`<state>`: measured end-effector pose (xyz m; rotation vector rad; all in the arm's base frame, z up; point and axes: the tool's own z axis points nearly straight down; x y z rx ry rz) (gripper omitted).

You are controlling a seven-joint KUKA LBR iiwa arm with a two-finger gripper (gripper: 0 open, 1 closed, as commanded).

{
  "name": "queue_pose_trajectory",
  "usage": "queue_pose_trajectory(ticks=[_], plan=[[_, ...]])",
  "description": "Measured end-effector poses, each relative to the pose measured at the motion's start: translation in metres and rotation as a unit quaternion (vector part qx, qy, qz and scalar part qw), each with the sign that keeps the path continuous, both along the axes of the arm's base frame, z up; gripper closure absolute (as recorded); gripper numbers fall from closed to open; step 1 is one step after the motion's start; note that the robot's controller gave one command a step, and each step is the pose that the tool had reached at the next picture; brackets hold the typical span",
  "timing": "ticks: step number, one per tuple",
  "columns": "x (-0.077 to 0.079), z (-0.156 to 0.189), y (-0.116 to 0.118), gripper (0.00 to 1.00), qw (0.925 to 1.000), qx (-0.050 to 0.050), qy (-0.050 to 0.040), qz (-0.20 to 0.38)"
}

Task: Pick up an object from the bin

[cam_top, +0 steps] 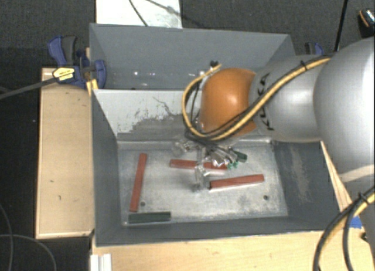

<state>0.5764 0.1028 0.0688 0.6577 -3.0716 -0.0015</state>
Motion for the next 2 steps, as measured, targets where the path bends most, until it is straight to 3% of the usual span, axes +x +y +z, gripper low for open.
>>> queue_pose_trajectory(ticks=[1, 2], plan=[[0.001, 0.002, 0.0, 1.0, 1.0, 0.0, -0.001, -0.003], [-0.047, 0.146, -0.018, 1.0, 0.9829, 0.0, -0.0042, 0.184]])
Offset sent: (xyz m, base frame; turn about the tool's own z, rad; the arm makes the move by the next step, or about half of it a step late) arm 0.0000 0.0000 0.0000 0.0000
